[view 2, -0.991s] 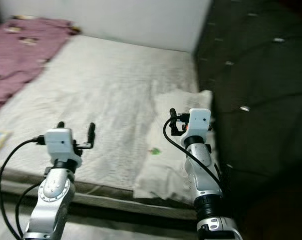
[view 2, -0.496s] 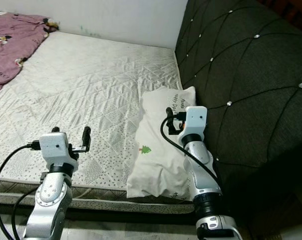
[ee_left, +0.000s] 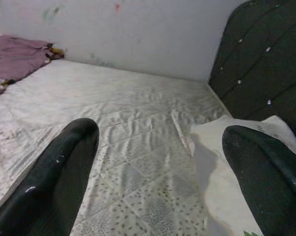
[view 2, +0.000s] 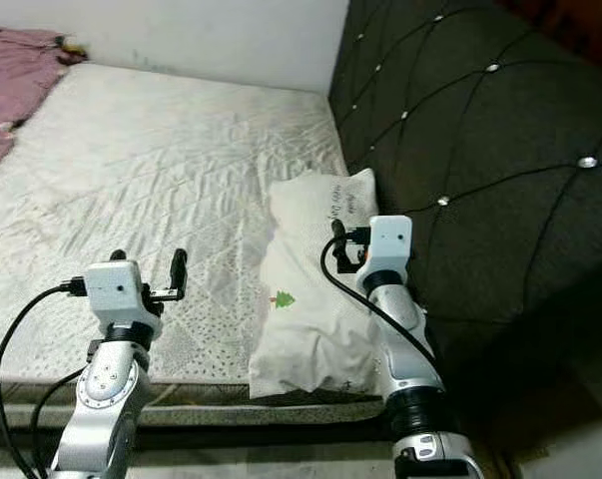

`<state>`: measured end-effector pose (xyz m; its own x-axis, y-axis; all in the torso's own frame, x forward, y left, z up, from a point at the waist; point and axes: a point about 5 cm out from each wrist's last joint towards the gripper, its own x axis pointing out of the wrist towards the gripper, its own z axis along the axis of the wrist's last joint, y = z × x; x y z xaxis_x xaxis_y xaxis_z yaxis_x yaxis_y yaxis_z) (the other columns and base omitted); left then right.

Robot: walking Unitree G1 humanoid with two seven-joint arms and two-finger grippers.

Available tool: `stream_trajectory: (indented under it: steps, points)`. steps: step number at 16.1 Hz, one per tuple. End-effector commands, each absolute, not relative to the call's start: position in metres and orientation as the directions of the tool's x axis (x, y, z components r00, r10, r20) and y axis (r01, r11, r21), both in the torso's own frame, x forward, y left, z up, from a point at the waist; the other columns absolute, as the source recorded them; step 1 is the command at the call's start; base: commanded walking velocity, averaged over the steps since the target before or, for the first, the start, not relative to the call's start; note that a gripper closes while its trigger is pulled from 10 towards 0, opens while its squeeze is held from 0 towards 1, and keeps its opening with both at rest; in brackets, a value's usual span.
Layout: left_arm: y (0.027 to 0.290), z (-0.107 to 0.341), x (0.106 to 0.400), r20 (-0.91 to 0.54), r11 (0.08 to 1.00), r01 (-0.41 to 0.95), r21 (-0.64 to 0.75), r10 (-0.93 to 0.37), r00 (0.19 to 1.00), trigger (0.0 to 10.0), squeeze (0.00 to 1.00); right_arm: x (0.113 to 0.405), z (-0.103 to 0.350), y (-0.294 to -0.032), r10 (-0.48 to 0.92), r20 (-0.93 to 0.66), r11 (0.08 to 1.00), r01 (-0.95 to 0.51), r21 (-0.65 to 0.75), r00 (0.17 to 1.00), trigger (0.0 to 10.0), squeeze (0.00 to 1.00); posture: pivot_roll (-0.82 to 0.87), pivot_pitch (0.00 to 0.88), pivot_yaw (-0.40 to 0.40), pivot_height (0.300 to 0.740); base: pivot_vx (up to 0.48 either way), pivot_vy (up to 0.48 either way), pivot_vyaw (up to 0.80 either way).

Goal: Clean up the room

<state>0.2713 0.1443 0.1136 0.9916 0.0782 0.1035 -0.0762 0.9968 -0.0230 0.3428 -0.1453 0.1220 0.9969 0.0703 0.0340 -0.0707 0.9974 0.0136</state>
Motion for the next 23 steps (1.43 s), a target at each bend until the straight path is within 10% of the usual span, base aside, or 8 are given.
stream_trajectory:
  steps: [1,23]
  points:
    - [0.143,0.115,0.272,0.102,0.998,-0.067,-0.021,0.068,0.992,10.0,0.00,0.343,0.128,-0.148,0.065,0.055,0.998,-0.066,0.004,0.996,10.0,0.00,-0.04,0.051,-0.121,0.740,0.000,0.296,-0.80]
    - [0.140,0.119,0.276,0.123,0.999,-0.043,-0.016,0.045,0.991,10.0,0.00,0.341,0.124,-0.135,0.165,0.054,0.986,-0.163,-0.030,0.985,10.0,0.00,-0.04,0.039,-0.108,0.740,0.000,0.148,-0.08]
